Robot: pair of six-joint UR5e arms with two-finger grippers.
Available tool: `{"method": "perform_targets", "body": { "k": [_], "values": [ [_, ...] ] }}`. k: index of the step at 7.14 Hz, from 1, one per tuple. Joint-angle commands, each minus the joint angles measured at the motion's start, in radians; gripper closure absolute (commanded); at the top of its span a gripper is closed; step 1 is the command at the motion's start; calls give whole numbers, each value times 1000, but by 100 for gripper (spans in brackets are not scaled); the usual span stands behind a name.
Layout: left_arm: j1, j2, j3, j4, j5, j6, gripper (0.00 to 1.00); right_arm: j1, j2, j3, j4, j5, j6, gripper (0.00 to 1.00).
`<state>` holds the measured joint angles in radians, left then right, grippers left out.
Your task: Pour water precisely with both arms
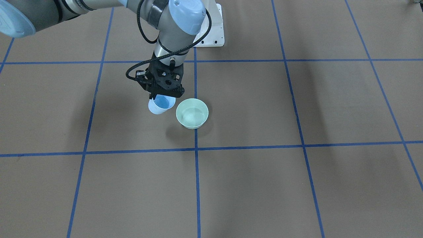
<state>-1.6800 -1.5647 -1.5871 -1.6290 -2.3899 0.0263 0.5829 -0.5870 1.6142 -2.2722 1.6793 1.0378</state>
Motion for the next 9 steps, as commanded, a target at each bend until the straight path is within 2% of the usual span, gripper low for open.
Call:
{"method": "perform_targets", "body": {
  "k": [1,3,6,7,9],
  "values": [
    [0,0,9,1,0,0,0,-23,94,-127,-42,-18,-1,100],
    [0,0,18,1,0,-2,0,-55,186,-247,-111,-62,1,100],
    [0,-2,41,0,0,0,0,-106,213,-266,-237,-173,-10,100],
    [0,-2,50,-3,0,0,0,-116,243,-317,-249,-197,-18,100],
    [0,-2,59,-3,0,0,0,-140,251,-341,-256,-233,-31,100]
  ]
}}
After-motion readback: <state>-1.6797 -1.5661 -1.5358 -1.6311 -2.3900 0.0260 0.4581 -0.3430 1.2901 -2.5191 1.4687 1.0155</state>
